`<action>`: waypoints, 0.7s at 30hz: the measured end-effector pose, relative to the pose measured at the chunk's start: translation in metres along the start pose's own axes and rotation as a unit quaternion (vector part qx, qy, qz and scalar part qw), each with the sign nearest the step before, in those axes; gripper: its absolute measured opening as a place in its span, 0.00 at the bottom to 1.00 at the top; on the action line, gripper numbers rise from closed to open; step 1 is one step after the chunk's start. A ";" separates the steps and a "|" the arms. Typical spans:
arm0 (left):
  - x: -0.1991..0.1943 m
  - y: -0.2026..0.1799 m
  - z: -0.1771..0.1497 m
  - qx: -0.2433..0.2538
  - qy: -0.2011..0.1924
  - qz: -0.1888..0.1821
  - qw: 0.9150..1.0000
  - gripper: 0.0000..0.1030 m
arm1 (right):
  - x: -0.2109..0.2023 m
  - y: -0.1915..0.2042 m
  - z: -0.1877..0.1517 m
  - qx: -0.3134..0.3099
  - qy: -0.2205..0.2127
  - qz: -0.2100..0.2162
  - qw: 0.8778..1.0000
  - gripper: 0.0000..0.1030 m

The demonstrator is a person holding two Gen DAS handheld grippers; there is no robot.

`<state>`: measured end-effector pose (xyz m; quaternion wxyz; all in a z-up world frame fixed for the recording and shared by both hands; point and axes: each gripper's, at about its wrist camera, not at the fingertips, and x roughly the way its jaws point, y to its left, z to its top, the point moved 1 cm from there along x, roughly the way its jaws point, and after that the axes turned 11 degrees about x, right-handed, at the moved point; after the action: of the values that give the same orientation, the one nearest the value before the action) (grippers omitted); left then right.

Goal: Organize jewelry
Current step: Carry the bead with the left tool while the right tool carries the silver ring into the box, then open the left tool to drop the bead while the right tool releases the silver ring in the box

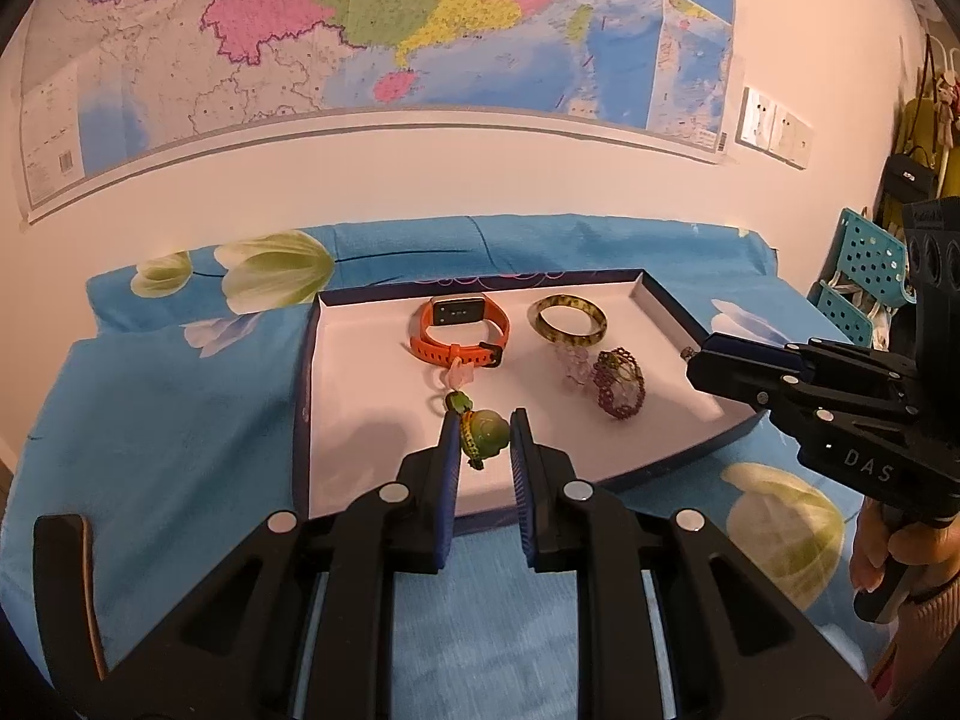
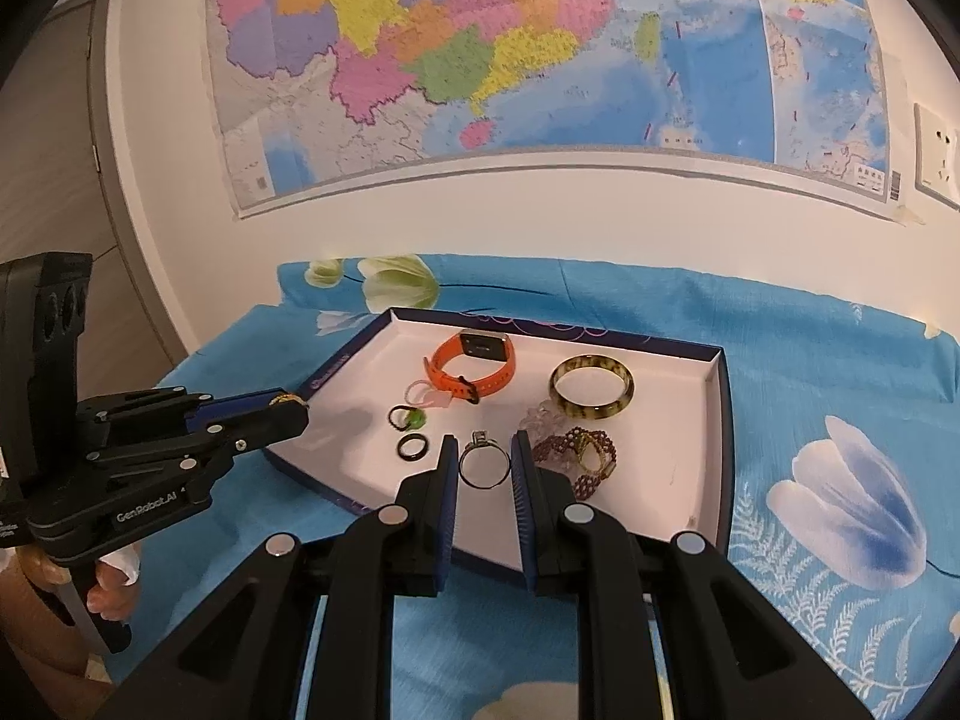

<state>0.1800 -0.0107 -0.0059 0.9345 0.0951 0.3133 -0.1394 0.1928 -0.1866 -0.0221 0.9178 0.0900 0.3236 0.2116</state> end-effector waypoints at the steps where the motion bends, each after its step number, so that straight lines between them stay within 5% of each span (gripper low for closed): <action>1: 0.004 0.001 0.001 -0.001 0.002 0.000 1.000 0.17 | 0.004 -0.001 0.001 0.000 0.002 -0.003 1.000 0.16; 21: 0.057 0.008 0.004 -0.018 0.048 0.004 0.999 0.17 | 0.049 -0.023 0.004 0.011 0.045 -0.041 0.998 0.16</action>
<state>0.2282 -0.0158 -0.0369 0.9204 0.0865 0.3602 -0.1251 0.2373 -0.1850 -0.0535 0.9093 0.0774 0.3699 0.1744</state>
